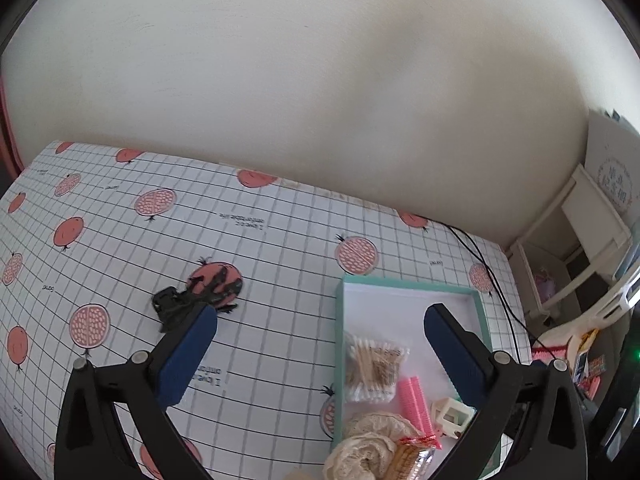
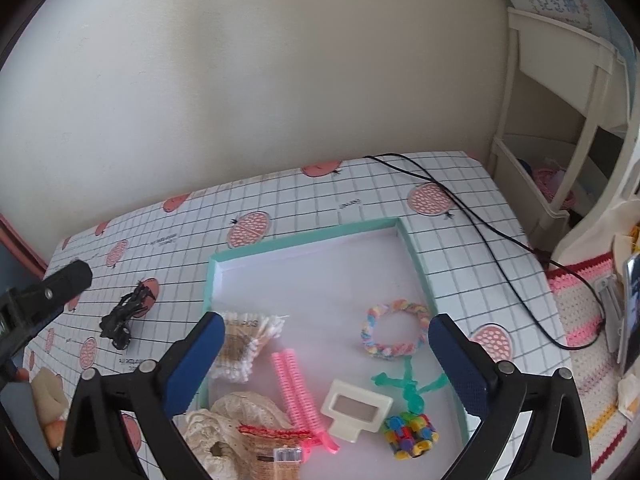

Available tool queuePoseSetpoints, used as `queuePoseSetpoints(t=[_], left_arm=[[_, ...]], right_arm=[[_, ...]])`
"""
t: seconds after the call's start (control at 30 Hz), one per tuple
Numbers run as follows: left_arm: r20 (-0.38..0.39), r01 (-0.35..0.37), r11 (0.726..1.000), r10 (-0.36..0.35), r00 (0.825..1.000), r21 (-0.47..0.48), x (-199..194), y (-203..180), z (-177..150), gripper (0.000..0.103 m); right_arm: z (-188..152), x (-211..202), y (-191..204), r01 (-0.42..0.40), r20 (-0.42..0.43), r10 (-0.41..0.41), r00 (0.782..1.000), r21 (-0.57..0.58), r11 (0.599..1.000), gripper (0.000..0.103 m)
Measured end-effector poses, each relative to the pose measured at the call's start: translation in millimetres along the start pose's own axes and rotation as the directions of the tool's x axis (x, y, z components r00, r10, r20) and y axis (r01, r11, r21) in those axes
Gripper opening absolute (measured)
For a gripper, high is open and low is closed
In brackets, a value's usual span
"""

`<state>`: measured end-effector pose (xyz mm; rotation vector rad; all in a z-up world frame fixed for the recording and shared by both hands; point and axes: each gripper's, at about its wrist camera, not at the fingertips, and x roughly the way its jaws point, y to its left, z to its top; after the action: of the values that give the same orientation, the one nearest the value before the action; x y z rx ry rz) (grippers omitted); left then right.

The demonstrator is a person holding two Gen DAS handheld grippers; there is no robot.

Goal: Organize objects
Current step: 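Move both grippers back from the tray toward the black car and action figure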

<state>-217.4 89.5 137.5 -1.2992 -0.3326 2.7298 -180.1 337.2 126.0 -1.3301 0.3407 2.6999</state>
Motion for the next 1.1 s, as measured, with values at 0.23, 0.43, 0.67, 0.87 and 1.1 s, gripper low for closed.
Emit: queuePoseSetpoints(t=[0.23, 0.43, 0.67, 0.87, 1.1], left_arm=[[0.007, -0.069, 0.995, 0.07, 0.998, -0.07, 2.3, 52.9, 1.1, 0.103], [-0.006, -0.136, 0.976, 0.137, 0.991, -0.171, 3.3, 114.0, -2.2, 0.103], [-0.069, -0.234, 0.924, 0.223, 0.972, -0.303, 17.0, 183.5, -11.6, 0.103], [-0.117, -0.256, 0.869, 0.228, 0.967, -0.424, 28.6, 224.9, -26.2, 0.103], [-0.124, -0.266, 0.811, 0.236, 0.964, -0.521, 26.6, 258.1, -35.2, 0.103]], right_arm=[[-8.0, 14.3, 26.3, -0.04, -0.021, 0.039, 0.999, -0.036, 0.999, 0.103], [-14.8, 20.3, 63.8, -0.043, -0.01, 0.042, 0.999, -0.102, 0.994, 0.103], [-17.2, 30.0, 130.9, -0.108, -0.018, 0.106, 0.994, -0.193, 0.975, 0.103], [-25.5, 53.9, 185.1, -0.148, -0.06, 0.136, 0.989, -0.26, 0.954, 0.103], [-36.9, 91.3, 236.6, -0.167, -0.113, 0.139, 0.984, -0.297, 0.94, 0.103]])
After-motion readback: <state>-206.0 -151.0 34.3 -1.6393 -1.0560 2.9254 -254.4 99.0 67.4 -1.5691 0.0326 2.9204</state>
